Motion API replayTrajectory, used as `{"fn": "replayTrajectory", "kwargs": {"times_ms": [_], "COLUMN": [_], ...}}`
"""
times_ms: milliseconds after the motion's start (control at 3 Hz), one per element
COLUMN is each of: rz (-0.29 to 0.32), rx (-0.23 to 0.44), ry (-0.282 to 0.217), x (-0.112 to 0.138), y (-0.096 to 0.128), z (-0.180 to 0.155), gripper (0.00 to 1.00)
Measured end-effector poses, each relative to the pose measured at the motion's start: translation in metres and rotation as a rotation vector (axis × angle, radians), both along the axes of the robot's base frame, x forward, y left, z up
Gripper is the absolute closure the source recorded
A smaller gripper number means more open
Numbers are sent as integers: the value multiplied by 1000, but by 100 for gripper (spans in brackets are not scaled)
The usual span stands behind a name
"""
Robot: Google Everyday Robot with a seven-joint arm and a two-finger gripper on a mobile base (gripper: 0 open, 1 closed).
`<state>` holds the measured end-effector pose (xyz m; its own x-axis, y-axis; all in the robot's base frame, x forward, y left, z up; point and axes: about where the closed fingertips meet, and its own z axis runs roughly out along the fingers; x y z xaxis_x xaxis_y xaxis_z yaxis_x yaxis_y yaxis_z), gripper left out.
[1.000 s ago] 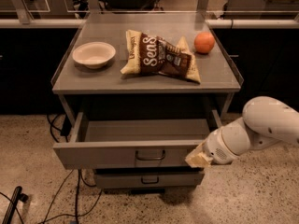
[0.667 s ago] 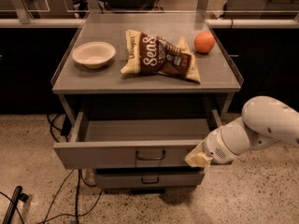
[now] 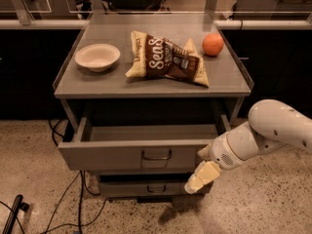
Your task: Close top drawer
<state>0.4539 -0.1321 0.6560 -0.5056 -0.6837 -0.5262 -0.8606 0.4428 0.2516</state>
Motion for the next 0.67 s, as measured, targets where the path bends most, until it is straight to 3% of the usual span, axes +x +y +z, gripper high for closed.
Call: {"fn": "replayTrajectory", "kwargs": {"times_ms": [333,667], "rz": [27,36], "rx": [-12,-34], "ry": [4,-4], "x": [38,65], "y": [14,21], "z": [-9,-12], "gripper": [100,100]}}
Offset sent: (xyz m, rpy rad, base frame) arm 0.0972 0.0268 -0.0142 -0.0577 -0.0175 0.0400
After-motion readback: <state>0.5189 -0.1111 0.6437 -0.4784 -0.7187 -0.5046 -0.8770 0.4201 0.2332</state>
